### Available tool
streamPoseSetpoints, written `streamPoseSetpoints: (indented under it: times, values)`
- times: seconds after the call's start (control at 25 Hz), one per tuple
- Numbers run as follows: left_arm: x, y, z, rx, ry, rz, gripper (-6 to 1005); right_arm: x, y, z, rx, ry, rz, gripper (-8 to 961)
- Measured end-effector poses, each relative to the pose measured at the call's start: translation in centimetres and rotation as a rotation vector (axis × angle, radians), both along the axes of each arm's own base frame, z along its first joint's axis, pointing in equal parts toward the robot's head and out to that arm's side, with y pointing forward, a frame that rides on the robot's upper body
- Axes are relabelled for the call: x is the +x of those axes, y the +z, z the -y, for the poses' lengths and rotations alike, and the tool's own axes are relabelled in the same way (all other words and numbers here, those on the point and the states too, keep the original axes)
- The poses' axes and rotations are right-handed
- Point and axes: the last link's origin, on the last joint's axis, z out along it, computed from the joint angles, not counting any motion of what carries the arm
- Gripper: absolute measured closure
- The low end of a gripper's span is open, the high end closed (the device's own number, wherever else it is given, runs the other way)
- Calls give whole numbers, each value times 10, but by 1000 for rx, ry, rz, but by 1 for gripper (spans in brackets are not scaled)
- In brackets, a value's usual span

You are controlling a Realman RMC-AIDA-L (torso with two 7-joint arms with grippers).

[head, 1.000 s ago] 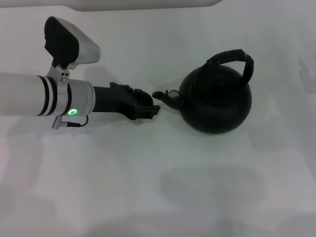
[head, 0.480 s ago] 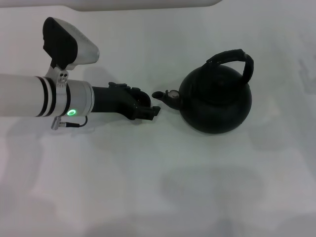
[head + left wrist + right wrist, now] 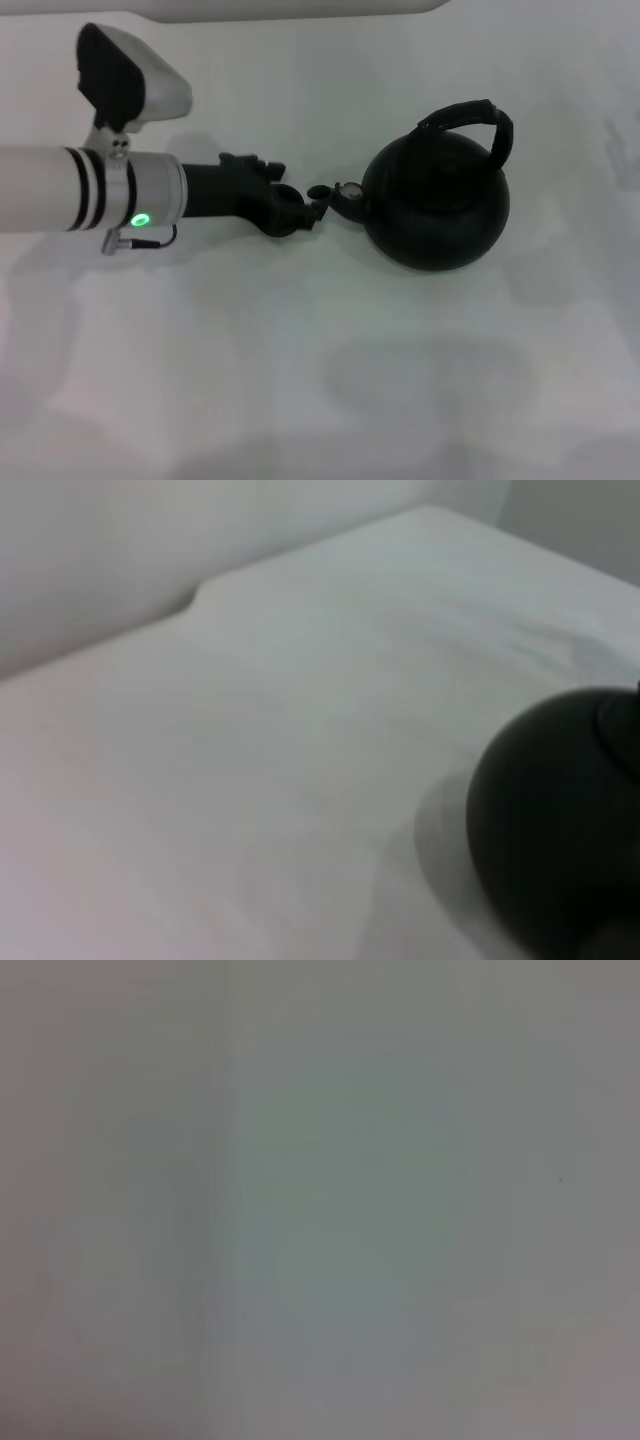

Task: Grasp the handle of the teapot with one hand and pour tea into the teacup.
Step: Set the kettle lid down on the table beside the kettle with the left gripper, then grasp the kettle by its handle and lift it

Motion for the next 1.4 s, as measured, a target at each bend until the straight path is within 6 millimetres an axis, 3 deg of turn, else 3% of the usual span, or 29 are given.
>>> streamPoseSetpoints:
  times: [0.4, 0.64, 0.8, 1.04, 1.24, 1.4]
  values:
    - [-2, 41, 20, 128, -70, 98, 125, 4, 2, 4, 4, -10, -1, 531]
    - [-39, 91, 45, 345, -96, 296, 126, 4, 4, 24, -21, 46, 17, 531]
    - [-65, 111, 63, 488, -94, 346, 130, 3, 11, 39, -56, 94, 20, 531]
    - [-90, 114, 84, 616, -125, 342, 135, -4, 12, 56, -179, 104, 27, 530]
    - [-96, 109, 93, 664, -146, 345, 136, -23, 10, 62, -312, 67, 121, 501]
    - [-101, 109, 95, 677, -123, 347, 138, -47, 2, 70, -322, 30, 216, 483]
